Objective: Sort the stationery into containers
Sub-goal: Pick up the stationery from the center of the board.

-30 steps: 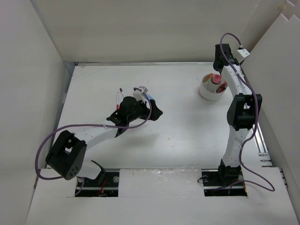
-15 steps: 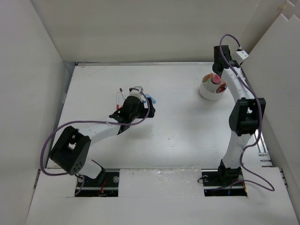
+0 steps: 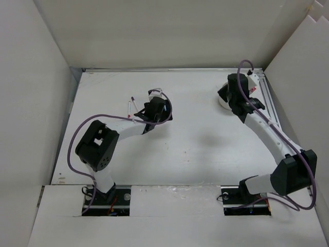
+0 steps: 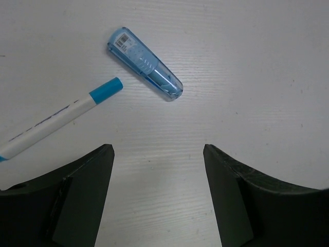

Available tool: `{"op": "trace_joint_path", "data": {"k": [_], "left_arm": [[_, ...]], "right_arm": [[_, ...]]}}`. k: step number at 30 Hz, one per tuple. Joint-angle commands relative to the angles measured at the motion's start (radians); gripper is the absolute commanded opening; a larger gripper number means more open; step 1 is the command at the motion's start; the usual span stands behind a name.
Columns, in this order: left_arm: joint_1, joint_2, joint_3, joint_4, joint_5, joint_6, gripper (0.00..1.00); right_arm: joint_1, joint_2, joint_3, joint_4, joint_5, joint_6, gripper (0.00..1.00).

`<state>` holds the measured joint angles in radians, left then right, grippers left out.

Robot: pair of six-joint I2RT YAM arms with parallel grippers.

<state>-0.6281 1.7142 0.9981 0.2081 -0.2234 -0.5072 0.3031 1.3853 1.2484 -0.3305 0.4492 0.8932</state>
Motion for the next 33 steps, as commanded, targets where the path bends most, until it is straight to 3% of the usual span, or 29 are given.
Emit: {"op": "trace_joint_path", "data": {"k": [1,5,8,27,33], "left_arm": [[-0.024,0.051,0.089,-0.024,-0.034,-0.047,0.67],[-0.024,0.128,0.172,-0.050,-0.063,-0.082,0.67],[-0.033,0.182,0.232,-0.075,-0.076,-0.093,0.67],[-0.033,0.384,0.456,-0.210,-0.206,-0.131,0.55],[-0.033,0.417,0.476,-0.245,-0.217,-0.131,0.45]], "right_arm": [[0.005,-0.061,-0.085,0.077,-0.084,0.029,0.09],[0.005,-0.126,-0.144,0.077,-0.148,0.029,0.35],[0.005,-0.175,-0.190,0.097,-0.194,0.018,0.42],[-0.004,-0.241,-0.262,0.107,-0.293,0.000,0.43],[-0.035,-0.241,-0.271,0.116,-0.302,0.000,0.43]]}}
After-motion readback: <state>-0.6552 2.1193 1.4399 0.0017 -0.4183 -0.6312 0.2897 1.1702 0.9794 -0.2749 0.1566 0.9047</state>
